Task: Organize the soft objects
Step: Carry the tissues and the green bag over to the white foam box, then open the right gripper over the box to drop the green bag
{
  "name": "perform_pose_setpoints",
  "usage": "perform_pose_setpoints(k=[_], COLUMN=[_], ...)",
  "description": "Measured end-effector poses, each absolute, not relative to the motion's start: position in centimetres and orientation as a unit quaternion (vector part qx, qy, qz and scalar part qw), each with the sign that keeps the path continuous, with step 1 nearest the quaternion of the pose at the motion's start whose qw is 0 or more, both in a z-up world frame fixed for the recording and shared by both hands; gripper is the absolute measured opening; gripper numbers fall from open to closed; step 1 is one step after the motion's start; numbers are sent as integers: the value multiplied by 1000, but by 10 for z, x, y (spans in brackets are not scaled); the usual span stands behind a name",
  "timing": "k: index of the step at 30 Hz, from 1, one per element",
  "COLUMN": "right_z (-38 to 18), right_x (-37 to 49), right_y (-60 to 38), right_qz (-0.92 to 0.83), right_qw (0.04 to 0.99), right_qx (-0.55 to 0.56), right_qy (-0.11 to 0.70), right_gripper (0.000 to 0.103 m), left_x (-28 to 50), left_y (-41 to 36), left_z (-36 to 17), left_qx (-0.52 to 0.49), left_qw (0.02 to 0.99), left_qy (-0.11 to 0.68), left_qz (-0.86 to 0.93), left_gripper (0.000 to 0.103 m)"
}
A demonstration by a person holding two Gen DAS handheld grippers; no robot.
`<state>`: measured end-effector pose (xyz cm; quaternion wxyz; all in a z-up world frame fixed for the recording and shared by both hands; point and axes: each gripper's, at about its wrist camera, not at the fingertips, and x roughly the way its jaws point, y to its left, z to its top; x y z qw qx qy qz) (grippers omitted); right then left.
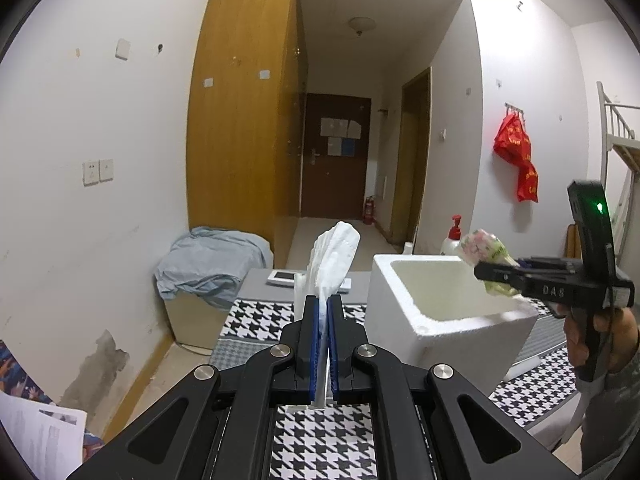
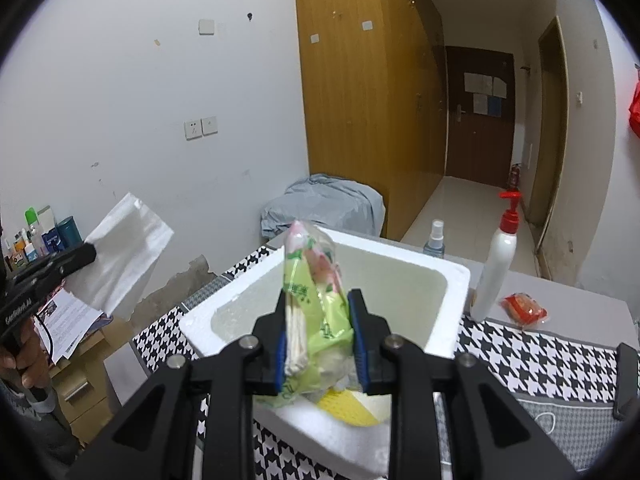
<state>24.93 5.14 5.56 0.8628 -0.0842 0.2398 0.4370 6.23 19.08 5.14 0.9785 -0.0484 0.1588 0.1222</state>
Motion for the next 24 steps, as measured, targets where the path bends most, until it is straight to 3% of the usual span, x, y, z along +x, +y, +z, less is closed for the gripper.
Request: perform_pose_setpoints(k=[12,15,17,24], right_z=[48,47,46,49], right_x=[265,267,267,261], right_y=[77,79,78,77], right_qz=[423,417,416,410], right_qw=[861,863,864,870], right_qx=[-111,-104,-104,-106], right_qy=[259,265,264,253], right_gripper=[32,47,63,92], left_x=[57,58,58,58], left_y=[200,199,200,200], left_z=[48,48,49,53], left_qx=[-55,-53,-54,-59], left_qw=[975,974,974,975], left_qy=[162,162,163,159], left_qz=[145,147,147,143], left_gripper=[5,5,5,5])
